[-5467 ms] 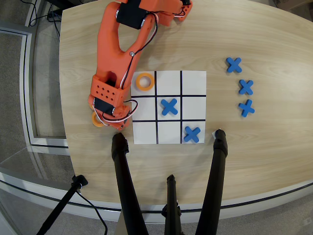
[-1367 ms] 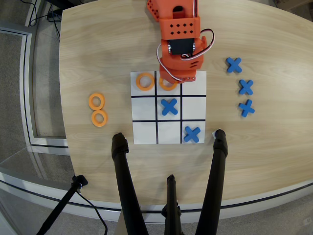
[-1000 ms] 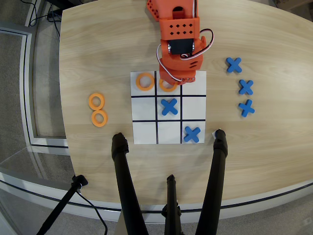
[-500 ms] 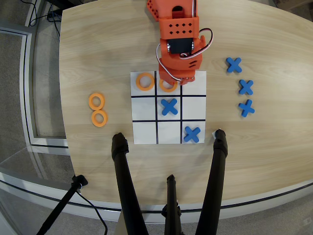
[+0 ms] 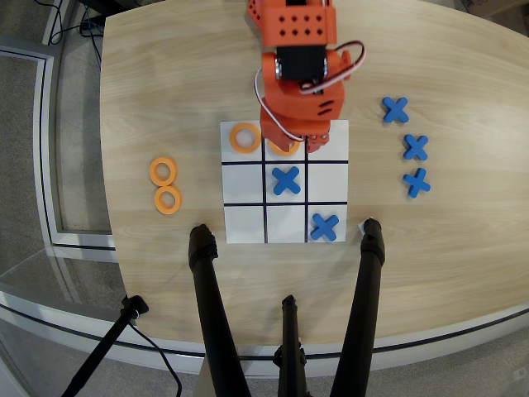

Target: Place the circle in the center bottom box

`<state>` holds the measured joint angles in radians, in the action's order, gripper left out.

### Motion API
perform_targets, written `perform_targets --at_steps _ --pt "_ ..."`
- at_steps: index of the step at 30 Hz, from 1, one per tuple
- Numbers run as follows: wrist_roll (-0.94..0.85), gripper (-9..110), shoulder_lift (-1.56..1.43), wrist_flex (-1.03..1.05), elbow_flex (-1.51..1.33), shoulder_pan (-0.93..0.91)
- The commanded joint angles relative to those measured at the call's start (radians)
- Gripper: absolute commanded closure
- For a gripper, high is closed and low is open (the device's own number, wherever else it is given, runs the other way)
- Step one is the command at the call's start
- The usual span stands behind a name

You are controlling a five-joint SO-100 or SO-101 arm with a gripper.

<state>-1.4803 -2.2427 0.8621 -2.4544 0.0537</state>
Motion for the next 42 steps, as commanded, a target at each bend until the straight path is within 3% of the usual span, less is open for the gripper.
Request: perform_targets --at_steps 1,13,20,24,33,42 --pt "0.006 90 -0.207 0.103 0.014 0.012" --pt "-0.032 90 -1.112 0.505 -0.517 0.133" --pt "-0.049 90 -1.114 0.339 -0.747 0.114" --pt "-0.051 102 -1.114 0.357 -0.749 0.112" --pt "-0.069 102 -1.114 0.437 -0.749 0.078" --pt "-0.067 102 -1.114 0.477 -0.749 -0.313"
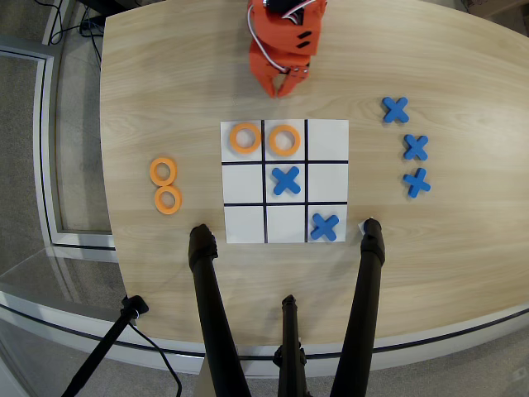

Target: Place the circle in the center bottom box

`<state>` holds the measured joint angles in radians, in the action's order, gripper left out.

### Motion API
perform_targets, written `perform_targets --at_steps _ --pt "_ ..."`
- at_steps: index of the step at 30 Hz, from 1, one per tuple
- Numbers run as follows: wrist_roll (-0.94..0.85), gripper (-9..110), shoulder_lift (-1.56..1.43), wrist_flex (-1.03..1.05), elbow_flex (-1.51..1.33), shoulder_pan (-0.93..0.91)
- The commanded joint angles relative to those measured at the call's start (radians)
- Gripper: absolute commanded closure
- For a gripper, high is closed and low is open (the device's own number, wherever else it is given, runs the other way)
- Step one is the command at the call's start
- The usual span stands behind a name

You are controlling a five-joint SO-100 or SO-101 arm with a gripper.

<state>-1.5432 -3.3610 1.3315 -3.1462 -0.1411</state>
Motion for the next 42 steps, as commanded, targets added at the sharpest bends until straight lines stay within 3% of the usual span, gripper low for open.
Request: perform_targets --at_steps 1,13,17,42 --pt "-0.005 102 0.003 0.008 -0.057 -0.173" --pt "0.011 101 -0.035 0.018 -0.057 -1.206" --pt "0.011 101 -0.035 0.018 -0.057 -1.401" --pt "0.011 101 -0.032 0.018 -0.057 -1.427"
